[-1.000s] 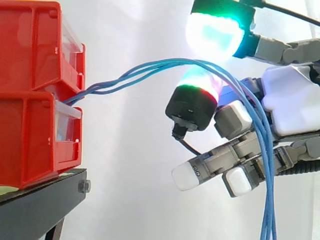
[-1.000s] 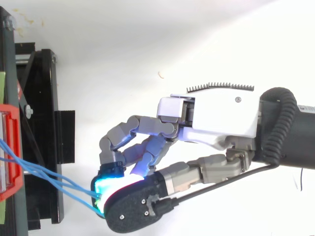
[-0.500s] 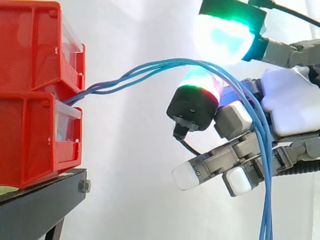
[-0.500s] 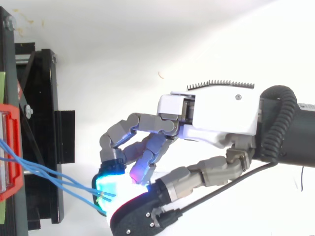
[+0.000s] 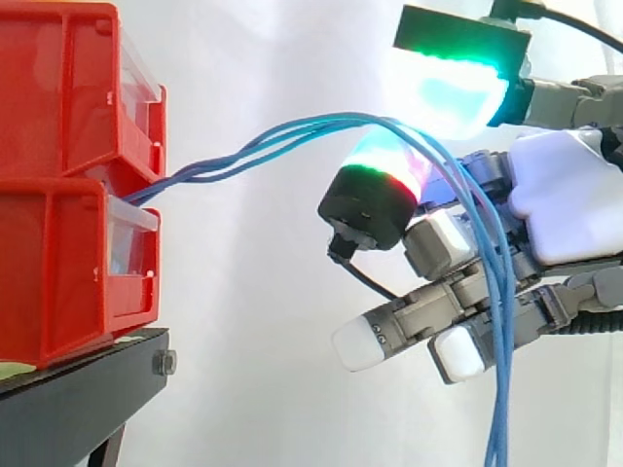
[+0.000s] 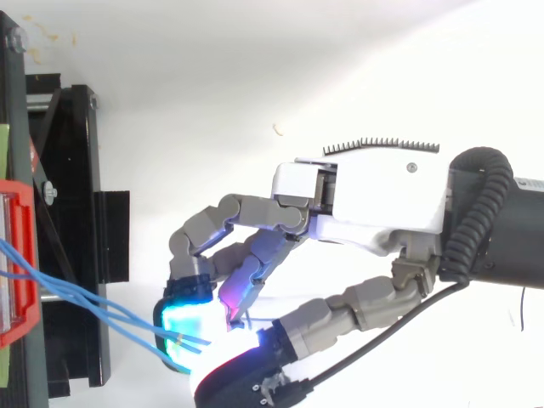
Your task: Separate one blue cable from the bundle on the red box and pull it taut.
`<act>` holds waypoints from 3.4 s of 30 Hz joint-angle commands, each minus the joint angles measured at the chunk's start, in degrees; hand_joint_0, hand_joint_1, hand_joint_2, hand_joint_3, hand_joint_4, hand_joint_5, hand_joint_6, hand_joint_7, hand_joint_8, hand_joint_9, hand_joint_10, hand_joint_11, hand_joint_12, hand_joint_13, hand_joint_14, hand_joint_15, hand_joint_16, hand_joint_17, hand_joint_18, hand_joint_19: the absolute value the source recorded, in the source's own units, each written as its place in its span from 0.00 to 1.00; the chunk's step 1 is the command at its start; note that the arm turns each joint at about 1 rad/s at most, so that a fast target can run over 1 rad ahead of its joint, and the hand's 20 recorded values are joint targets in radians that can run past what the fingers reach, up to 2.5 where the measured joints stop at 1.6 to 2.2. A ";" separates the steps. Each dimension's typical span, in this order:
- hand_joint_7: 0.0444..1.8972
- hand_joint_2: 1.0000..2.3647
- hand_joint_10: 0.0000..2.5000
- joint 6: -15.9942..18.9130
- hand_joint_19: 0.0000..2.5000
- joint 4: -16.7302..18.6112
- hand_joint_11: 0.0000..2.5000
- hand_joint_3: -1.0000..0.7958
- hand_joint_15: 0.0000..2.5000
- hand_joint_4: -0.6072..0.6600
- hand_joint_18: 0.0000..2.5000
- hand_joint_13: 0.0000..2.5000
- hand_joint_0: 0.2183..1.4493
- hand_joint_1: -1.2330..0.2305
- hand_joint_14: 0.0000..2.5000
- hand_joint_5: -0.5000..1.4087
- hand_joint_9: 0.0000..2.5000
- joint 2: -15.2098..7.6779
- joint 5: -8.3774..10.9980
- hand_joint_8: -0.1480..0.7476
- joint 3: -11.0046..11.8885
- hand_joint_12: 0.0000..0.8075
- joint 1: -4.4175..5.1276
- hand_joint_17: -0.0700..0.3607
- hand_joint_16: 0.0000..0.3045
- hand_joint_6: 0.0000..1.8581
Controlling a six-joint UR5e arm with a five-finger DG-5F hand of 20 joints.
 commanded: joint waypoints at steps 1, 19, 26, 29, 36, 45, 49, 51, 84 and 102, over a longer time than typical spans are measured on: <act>0.60 0.01 0.01 -0.01 0.18 -0.03 0.27 0.42 0.09 0.40 0.26 0.21 0.40 0.17 0.00 0.17 0.36 -0.03 0.00 0.51 -0.05 0.48 0.00 0.44 0.18 0.47; 0.60 0.00 0.01 -0.01 0.18 -0.03 0.28 0.28 0.09 0.52 0.25 0.22 0.29 0.25 0.00 0.19 0.41 -0.03 0.00 0.52 -0.05 0.46 0.00 0.44 0.17 0.46; 0.62 0.00 0.01 -0.01 0.20 -0.03 0.29 0.28 0.09 0.56 0.27 0.24 0.25 0.36 0.00 0.20 0.44 0.06 0.00 0.55 -0.05 0.49 0.00 0.46 0.19 0.45; 0.63 0.00 0.01 -0.01 0.20 -0.03 0.28 0.28 0.10 0.57 0.27 0.24 0.24 0.38 0.00 0.20 0.45 -0.03 0.00 0.56 -0.05 0.49 0.00 0.46 0.19 0.45; 0.62 0.00 0.01 -0.01 0.21 0.06 0.29 0.28 0.10 0.58 0.27 0.25 0.21 0.40 0.00 0.20 0.45 -0.03 0.00 0.57 -0.05 0.51 0.00 0.48 0.20 0.45; 0.62 0.00 0.01 -0.01 0.21 -0.03 0.29 0.28 0.10 0.58 0.28 0.25 0.20 0.44 0.00 0.20 0.46 0.06 0.00 0.59 -0.05 0.52 0.00 0.49 0.21 0.44; 0.62 0.00 0.01 -0.01 0.22 0.06 0.29 0.28 0.10 0.58 0.26 0.25 0.24 0.44 0.00 0.20 0.46 -0.03 0.00 0.57 -0.05 0.50 0.00 0.47 0.19 0.44; 0.62 0.00 0.01 -0.01 0.22 -0.03 0.29 0.30 0.10 0.57 0.26 0.25 0.27 0.42 0.00 0.20 0.45 0.06 0.00 0.56 -0.05 0.49 0.00 0.45 0.18 0.44; 0.56 0.00 0.01 -0.01 0.17 0.06 0.30 0.29 0.09 0.50 0.24 0.22 0.42 0.17 0.00 0.17 0.37 0.06 0.00 0.49 0.04 0.46 0.00 0.44 0.17 0.48; 0.61 0.00 0.01 -0.01 0.22 0.06 0.30 0.28 0.11 0.58 0.25 0.25 0.24 0.49 0.00 0.19 0.44 -0.03 0.00 0.56 -0.05 0.50 0.09 0.47 0.19 0.45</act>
